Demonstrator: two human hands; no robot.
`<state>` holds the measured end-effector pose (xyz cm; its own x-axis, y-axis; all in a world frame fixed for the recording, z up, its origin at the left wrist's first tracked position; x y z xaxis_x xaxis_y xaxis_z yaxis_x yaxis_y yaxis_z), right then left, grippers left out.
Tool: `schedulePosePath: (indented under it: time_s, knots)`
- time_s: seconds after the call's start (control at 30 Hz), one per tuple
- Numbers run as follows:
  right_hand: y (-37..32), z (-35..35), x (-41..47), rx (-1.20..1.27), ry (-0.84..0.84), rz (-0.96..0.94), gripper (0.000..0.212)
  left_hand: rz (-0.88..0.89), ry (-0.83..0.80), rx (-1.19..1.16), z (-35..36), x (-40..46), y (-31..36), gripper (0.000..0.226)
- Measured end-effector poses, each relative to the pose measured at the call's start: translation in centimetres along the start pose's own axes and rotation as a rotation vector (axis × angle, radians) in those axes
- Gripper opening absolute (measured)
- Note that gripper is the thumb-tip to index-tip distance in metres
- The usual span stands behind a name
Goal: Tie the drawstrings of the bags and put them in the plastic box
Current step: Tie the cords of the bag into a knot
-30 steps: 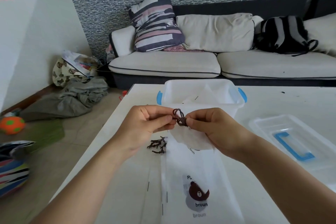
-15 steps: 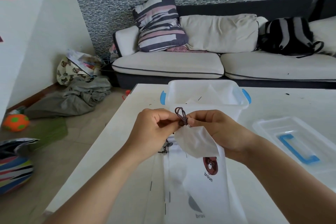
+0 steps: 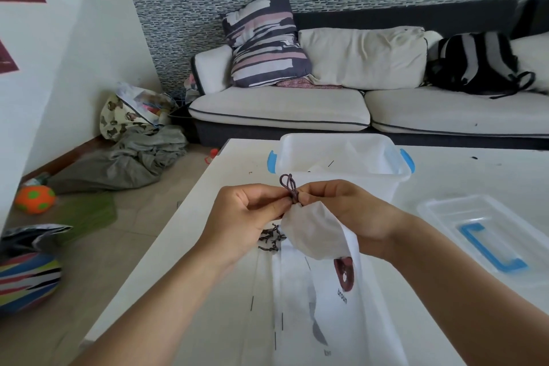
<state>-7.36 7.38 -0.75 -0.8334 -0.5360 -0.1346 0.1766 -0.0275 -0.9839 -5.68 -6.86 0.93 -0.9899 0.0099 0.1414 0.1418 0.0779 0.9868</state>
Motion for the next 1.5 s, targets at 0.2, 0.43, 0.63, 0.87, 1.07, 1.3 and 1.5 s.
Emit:
schedulePosePath:
  time_s: [0.2, 0.43, 0.63, 0.87, 1.07, 1.3, 1.5]
  knots:
    - [0.1, 1.4, 1.1, 0.097, 0.030, -0.013, 0.024, 0.135, 0.125, 0.255, -2.0, 0.2, 1.2, 0.023]
    - [0.8, 3.4, 1.8, 0.176, -0.034, 0.013, 0.014, 0.073, 0.134, 0.193, -3.6, 0.0, 0.1, 0.024]
    - [1.4, 2.3, 1.2, 0.177, -0.017, 0.038, 0.009, -0.036, 0.062, 0.067, -2.0, -0.4, -1.1, 0.017]
    - [1.6, 1.2, 1.1, 0.087, -0.039, 0.073, 0.009, -0.167, 0.021, -0.105, -0.9, -0.5, -1.7, 0.015]
    - [1.4, 1.2, 2.1, 0.031, 0.098, 0.005, 0.020, 0.002, 0.199, 0.150, -2.2, -0.1, -1.0, 0.015]
    - [1.0, 0.5, 2.2, -0.084, 0.230, -0.039, 0.022, -0.203, 0.124, -0.173, -1.5, 0.7, -2.1, 0.020]
    - [0.9, 0.9, 2.5, -0.093, 0.225, -0.082, 0.021, -0.366, 0.069, -0.469, -0.4, 0.2, -3.3, 0.025]
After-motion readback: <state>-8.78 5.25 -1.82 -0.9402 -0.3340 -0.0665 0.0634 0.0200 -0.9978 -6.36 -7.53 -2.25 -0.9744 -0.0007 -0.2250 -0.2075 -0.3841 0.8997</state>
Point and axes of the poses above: each hand's wrist, its own x-axis towards the middle knuckle, its own z-axis out of the palm, y = z × x, the point moved 8 cm from there along x, towards the middle knuckle, and after that the axes turned 1 degree about -z, right-handed, at the moved point
